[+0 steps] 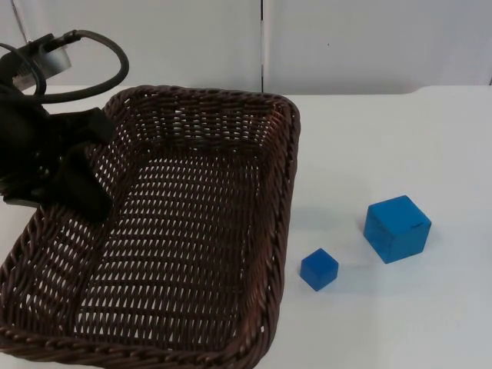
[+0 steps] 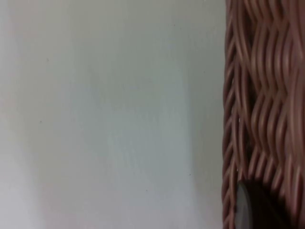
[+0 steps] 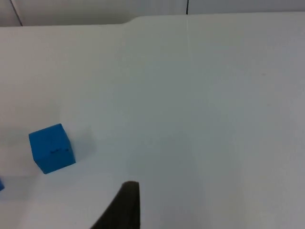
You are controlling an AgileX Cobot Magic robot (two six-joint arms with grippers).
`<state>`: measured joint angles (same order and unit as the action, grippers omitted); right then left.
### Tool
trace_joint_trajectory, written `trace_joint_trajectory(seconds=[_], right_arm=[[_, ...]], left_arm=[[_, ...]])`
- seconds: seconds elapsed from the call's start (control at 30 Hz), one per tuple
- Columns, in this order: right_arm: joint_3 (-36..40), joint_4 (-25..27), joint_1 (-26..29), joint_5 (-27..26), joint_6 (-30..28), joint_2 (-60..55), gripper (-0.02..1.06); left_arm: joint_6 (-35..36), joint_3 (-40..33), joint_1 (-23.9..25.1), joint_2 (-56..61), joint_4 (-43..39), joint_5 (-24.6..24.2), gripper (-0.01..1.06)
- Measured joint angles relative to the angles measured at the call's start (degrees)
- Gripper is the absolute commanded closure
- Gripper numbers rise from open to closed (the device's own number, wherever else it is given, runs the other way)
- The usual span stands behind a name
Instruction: Pick up the basket with the left hand and place the largest block into the basket with the right hand.
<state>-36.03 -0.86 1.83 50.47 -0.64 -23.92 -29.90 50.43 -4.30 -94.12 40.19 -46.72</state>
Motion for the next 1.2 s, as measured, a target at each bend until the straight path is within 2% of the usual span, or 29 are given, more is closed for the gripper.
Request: trace_joint_trajectory(seconds=[0.13, 0.33, 0.7, 1.0, 1.2], right_arm=[[0.0, 0.0, 0.0, -2.2, 0.0, -6.4, -0.01], [-1.0, 0.0, 0.0, -2.7, 0.0, -13.2, -0.01], [-8.5, 1.9, 0.0, -2.5, 0.0, -25.9, -0.01], [-14.0, 10.1, 0.0, -2.2, -4.4, -36.9, -0.01], [-14.6, 12.8, -1.4, -2.2, -5.9, -42.1, -0.01]], left_arm=[[0.0, 0.0, 0.0, 0.0, 0.0, 0.0, 1.05], [0.0, 0.0, 0.0, 0.0, 0.0, 0.0, 1.05], [0.0, 0.0, 0.0, 0.0, 0.0, 0.0, 1.05], [0.0, 0.0, 0.0, 0.0, 0.0, 0.0, 1.05], [0.0, 0.0, 0.0, 0.0, 0.0, 0.0, 1.05]])
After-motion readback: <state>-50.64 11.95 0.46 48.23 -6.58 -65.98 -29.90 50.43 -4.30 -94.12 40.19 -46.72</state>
